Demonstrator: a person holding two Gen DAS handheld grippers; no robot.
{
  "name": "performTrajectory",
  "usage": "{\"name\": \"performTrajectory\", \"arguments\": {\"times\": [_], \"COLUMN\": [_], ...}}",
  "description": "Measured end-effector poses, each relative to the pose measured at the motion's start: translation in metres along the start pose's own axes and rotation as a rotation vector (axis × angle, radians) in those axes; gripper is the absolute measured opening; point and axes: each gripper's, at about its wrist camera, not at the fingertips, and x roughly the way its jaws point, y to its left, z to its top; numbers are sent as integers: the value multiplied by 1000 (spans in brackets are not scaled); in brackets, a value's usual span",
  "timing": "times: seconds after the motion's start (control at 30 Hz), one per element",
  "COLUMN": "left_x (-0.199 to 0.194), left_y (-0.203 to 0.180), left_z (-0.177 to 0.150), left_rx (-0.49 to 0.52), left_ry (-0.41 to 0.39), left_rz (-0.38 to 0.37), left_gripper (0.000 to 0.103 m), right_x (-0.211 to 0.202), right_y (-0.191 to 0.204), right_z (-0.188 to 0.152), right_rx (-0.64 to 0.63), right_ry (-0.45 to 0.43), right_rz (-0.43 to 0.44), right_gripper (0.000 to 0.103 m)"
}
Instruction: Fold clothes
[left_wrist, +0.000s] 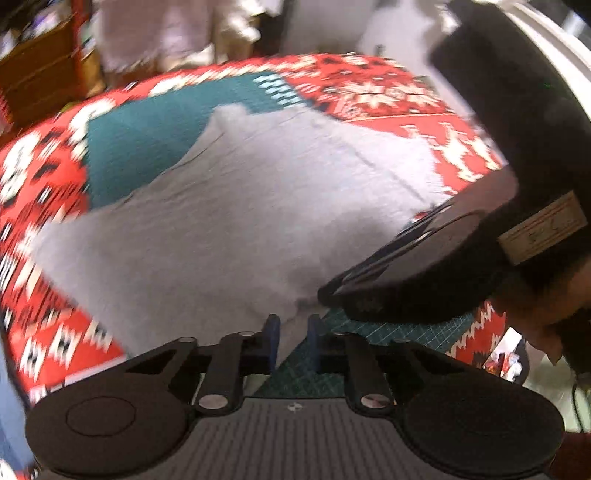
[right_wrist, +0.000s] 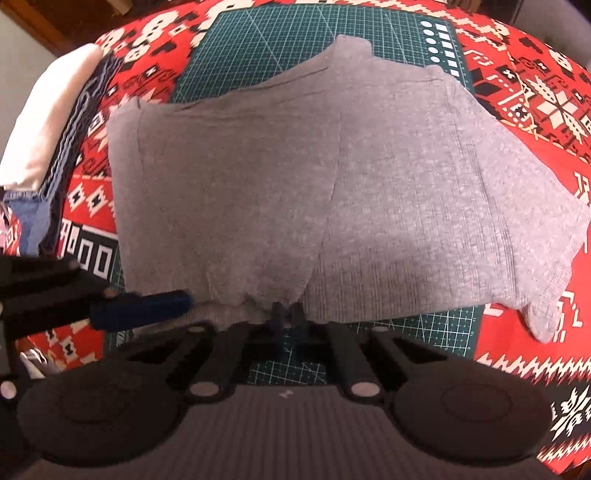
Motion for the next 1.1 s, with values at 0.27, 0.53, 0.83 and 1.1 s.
{"name": "performTrajectory", "arguments": {"times": [0.27,0.53,0.83,1.1], "left_x": [26,25,13,10], "left_y": [-2,2,7,12], "left_z": [-5,-5,-7,-13], "left_rx": [159,112,44,35], "left_ry": [23,48,37,61], "left_rz": [-6,-20,-18,-8], "left_gripper": [7,6,6,6], "right_x": [-5,-6,-13,9], "right_y": [-8,-12,3,10], "right_z": [-2,-2,7,8], "right_rx": [-31,-2,-20,9], "right_ry": [-8,-13,-46,-17], "right_rz": [-46,-37,84,70], "right_gripper": [0,0,3,2]}}
